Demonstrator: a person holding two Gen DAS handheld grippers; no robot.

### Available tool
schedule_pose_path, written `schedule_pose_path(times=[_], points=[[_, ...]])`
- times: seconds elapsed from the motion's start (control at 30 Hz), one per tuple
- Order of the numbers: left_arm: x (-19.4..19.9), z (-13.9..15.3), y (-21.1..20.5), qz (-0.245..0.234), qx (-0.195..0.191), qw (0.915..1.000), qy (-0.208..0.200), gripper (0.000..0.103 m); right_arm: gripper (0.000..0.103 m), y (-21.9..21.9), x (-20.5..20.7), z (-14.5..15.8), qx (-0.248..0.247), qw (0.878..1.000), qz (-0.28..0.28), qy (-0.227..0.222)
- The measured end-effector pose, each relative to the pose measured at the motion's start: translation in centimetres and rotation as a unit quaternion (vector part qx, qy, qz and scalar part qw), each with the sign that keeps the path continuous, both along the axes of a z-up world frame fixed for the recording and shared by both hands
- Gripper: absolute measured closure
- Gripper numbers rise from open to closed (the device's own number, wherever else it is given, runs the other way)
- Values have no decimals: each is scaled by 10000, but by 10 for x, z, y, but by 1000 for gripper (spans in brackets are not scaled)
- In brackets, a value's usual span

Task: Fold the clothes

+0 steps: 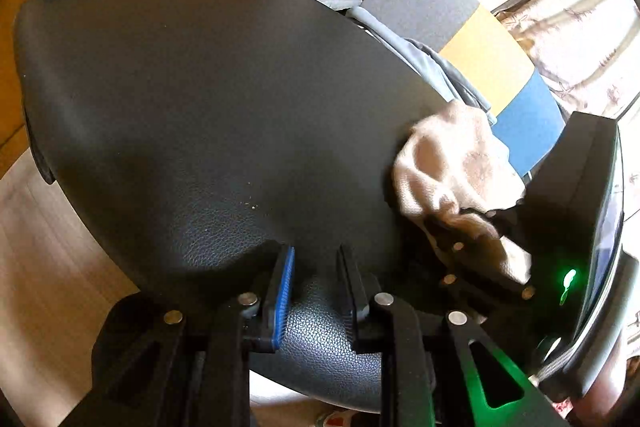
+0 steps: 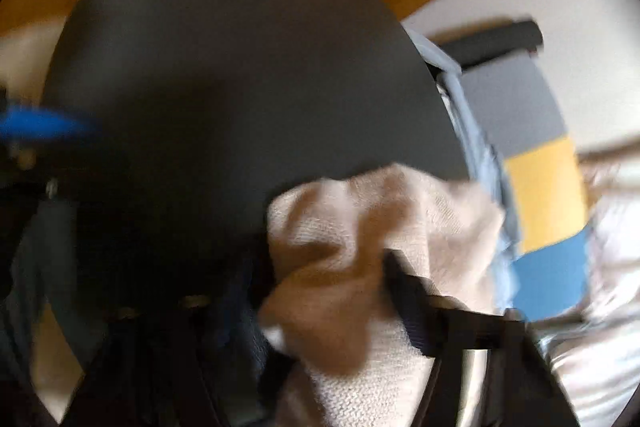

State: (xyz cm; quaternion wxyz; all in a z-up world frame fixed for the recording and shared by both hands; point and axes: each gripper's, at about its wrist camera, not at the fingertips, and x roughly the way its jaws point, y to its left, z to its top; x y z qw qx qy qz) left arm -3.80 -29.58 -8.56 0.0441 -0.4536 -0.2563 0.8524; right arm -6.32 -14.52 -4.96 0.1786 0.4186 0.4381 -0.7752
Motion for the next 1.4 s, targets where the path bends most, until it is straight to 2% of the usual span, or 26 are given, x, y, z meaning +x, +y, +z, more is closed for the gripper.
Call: schedule_pose_path(times=[0.07,0.13,0.23,0.33,0.37,0.47,0.57,0.67,0.73,0.83,1.03,1.13,1.23,1.33,1.37,1.4], points=[[-2,0,2,15,-119,9999,19,82,90,18,-8,15,-470,9987,-125,-154],[-3,-2,2,-104,-260,9996,3,82,90,52,-15,48,-1111,9930,-408,-45],[-21,4,19,-366,-337,9987,-54,82,90,105,-26,101,-2079,9744,-845,147],[-37,9,35,-677,-393,9969,-93,82,90,158,-36,154,-3021,9442,-1271,337],[-50,13,50,-808,-421,9958,-101,82,90,177,-42,162,-3246,9341,-1431,397],[-66,24,83,-1134,-619,9916,-31,82,90,243,-48,171,-3820,9018,-1951,528],[-63,29,99,-1524,-722,9857,30,82,90,311,-49,178,-4321,8658,-2461,561],[-54,39,120,-1949,-796,9775,100,82,90,371,-33,161,-4683,8272,-3044,614],[-47,44,133,-2184,-882,9717,180,82,90,406,-16,135,-4820,8015,-3496,552],[-45,49,169,-2445,-989,9643,229,82,90,427,-11,101,-4842,7861,-3821,410],[-39,58,243,-2949,-736,9527,10,82,90,465,-4,31,-4851,7543,-4423,120],[-43,60,278,-3125,-834,9462,59,82,88,484,-1,-3,-4845,7368,-4715,-25],[-40,52,293,-3247,-1206,9380,108,82,81,491,5,-1,-5155,7129,-4754,-17],[-32,45,292,-3303,-1462,9323,157,82,63,497,11,5,-5543,6928,-4613,-9],[-30,44,292,-3295,-1477,9324,189,82,54,497,13,7,-5662,6863,-4566,-22],[-29,43,291,-3283,-1490,9325,217,82,53,496,13,8,-5767,6795,-4535,-49]])
